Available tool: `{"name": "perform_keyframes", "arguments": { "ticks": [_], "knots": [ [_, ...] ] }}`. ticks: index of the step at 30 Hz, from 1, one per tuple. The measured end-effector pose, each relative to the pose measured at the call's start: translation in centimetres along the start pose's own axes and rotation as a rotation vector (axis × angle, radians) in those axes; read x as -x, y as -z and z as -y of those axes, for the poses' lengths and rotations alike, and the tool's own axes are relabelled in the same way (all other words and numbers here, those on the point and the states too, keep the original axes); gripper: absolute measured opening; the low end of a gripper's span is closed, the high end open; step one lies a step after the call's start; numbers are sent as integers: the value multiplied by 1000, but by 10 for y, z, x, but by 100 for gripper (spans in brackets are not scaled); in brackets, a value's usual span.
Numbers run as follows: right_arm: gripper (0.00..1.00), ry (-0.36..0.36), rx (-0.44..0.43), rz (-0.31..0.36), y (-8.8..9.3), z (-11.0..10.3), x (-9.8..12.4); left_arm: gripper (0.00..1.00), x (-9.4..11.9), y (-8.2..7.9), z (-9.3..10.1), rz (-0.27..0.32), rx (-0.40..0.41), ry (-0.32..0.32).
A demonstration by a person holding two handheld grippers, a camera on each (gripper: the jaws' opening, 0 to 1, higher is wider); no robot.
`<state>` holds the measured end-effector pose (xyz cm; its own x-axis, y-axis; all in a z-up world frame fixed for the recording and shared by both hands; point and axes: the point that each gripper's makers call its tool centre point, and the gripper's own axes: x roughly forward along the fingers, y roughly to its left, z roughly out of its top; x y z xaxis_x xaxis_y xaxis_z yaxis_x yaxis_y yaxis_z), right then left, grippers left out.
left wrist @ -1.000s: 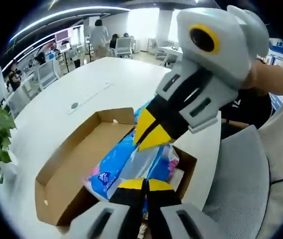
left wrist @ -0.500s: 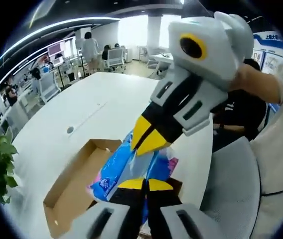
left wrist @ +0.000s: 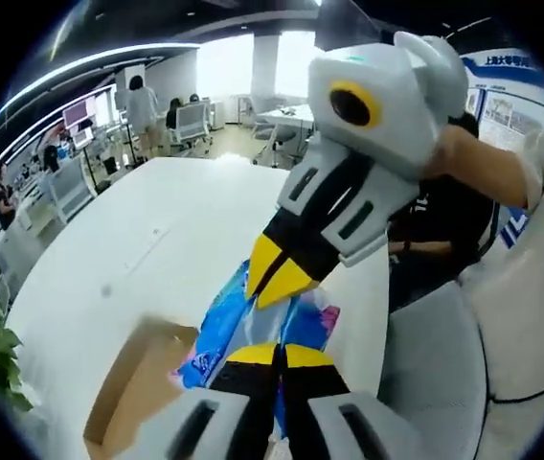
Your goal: Operate the shoe box by opening the lid, removing the specified soft item, and placing it in the target area until the item is outside and the box remains undamaged.
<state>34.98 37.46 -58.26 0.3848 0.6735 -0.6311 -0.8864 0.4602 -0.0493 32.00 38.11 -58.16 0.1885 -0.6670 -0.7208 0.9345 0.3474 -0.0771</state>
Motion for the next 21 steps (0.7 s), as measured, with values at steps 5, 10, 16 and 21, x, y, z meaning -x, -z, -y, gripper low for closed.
{"name": "perform_keyframes", "arguments": {
  "ticks": [5, 10, 16, 21],
  "knots": [
    [0, 3, -17, -8, 12, 9, 12, 0, -12, -12, 7, 2, -16, 31],
    [0, 15, -18, -26, 25, 18, 23, 0, -28, -25, 14, 2, -40, 62],
    [0, 27, -21, -49, 39, 30, 34, 0, -45, -37, 19, 6, -57, 88],
    [0, 43, -36, -73, 55, 46, 45, 0, -64, -50, 19, 30, -50, 110]
  ]
}}
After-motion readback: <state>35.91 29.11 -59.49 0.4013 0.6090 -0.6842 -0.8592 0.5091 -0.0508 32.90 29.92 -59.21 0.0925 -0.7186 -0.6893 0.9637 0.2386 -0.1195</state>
